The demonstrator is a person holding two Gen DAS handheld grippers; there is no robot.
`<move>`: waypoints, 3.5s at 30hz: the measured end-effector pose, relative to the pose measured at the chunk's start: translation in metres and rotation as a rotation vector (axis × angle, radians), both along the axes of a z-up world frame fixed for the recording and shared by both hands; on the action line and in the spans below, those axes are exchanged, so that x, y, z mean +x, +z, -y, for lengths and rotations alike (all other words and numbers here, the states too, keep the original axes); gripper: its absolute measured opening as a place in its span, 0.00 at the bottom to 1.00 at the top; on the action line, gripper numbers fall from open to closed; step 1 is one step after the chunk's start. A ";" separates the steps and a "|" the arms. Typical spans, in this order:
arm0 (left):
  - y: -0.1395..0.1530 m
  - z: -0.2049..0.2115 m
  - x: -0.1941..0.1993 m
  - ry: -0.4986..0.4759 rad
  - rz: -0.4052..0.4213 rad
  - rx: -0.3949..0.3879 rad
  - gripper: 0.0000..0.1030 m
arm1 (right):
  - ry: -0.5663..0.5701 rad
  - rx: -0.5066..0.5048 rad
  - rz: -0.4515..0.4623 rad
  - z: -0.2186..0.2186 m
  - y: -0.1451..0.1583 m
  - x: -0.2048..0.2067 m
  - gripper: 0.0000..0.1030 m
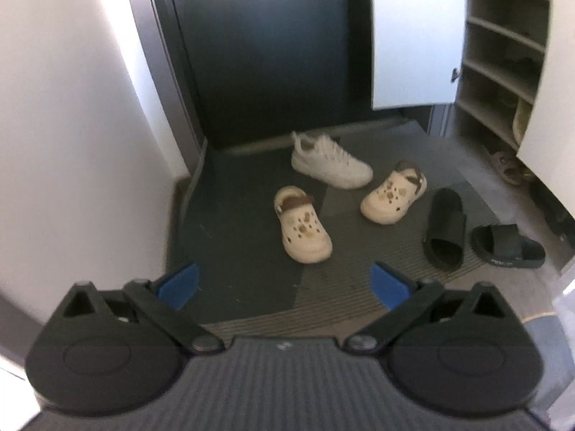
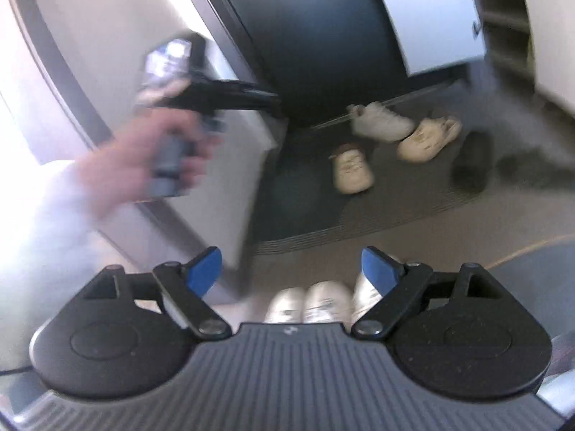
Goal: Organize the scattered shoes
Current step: 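Move the left gripper down onto a cream clog with brown strap, then grasp the cream clog with the left gripper and lift it, then carry the clog with the left gripper and lower it beside the sneaker row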
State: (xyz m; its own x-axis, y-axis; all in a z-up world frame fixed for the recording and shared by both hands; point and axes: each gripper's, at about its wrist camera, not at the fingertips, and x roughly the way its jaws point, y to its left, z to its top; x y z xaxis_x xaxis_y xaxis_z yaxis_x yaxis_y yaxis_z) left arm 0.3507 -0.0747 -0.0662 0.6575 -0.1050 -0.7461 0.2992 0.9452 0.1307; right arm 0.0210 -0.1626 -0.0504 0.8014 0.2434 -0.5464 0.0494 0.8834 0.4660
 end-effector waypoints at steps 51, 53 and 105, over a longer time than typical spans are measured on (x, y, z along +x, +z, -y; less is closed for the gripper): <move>-0.307 0.142 0.257 0.175 -0.285 -0.051 0.76 | -0.293 0.187 -0.246 0.089 -0.078 0.073 0.84; -0.297 0.149 0.231 0.160 -0.297 -0.068 0.73 | -0.287 0.213 -0.215 0.087 -0.072 0.064 0.84; -0.357 0.230 -0.032 0.000 -0.292 0.065 0.84 | -0.302 0.332 -0.081 0.108 -0.052 -0.018 0.85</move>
State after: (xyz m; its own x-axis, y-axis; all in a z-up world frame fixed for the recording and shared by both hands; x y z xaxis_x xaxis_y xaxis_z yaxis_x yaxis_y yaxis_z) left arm 0.3184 -0.3050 -0.4228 0.4143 -0.0504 -0.9087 0.3329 0.9377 0.0998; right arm 0.0027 -0.2703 -0.1024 0.8212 0.1777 -0.5423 0.3300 0.6273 0.7054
